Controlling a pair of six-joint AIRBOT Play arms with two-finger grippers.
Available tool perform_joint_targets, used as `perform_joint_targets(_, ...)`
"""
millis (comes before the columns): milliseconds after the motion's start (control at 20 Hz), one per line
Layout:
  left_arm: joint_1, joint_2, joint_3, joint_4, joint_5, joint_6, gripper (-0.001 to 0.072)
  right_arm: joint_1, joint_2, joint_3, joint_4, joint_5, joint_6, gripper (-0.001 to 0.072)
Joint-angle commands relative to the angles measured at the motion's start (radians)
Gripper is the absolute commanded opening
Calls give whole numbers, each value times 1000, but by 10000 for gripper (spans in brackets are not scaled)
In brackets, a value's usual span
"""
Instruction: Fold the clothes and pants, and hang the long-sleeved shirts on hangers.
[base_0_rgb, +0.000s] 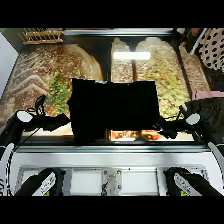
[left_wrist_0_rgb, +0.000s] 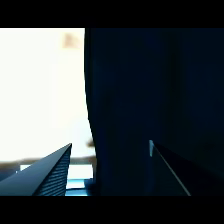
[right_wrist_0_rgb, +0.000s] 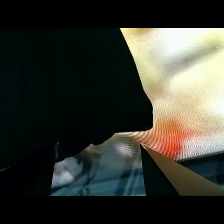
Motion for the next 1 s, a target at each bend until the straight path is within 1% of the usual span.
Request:
perform_joint_targets(0, 1, 39, -43, 1, -2, 1, 513, -3, -8, -40, 68, -142, 2, 510)
perform_joint_targets(50, 1, 39, -43, 1, -7, 1, 513, -3, -18, -40, 68, -158, -10, 435)
perform_joint_targets(150, 1, 39, -43, 1, -8, 1, 513, -3, -40, -40, 68, -167, -14, 372)
perform_joint_targets(250, 1, 39, -43, 2, -8, 1, 512, -3, -62, -40, 68, -166, -43, 371)
perform_joint_targets(350, 1, 33, -43, 3, -22, -9, 512, -3, -72, -40, 68, -163, -51, 366)
perform_joint_targets(400, 1, 23, -43, 4, -36, -9, 512, -3, -71, -40, 68, -163, -60, 226)
perform_joint_targets(450, 1, 4, -43, 3, -59, -9, 512, -3, -71, -40, 68, -163, -65, 24)
perform_joint_targets(650, 1, -105, -43, 1, -121, -9, 512, -3, -71, -39, 68, -156, -66, 19)
perform_joint_targets(750, 1, -147, -43, -9, -130, -9, 508, -3, -71, -39, 68, -155, -65, 19)
perform_joint_targets(800, 1, -159, -43, -10, -134, -8, 484, -3, -71, -39, 68, -156, -66, 19)
perform_joint_targets(950, 0, -177, -51, -60, -126, 18, 484, -3, -71, -39, 68, -156, -66, 19)
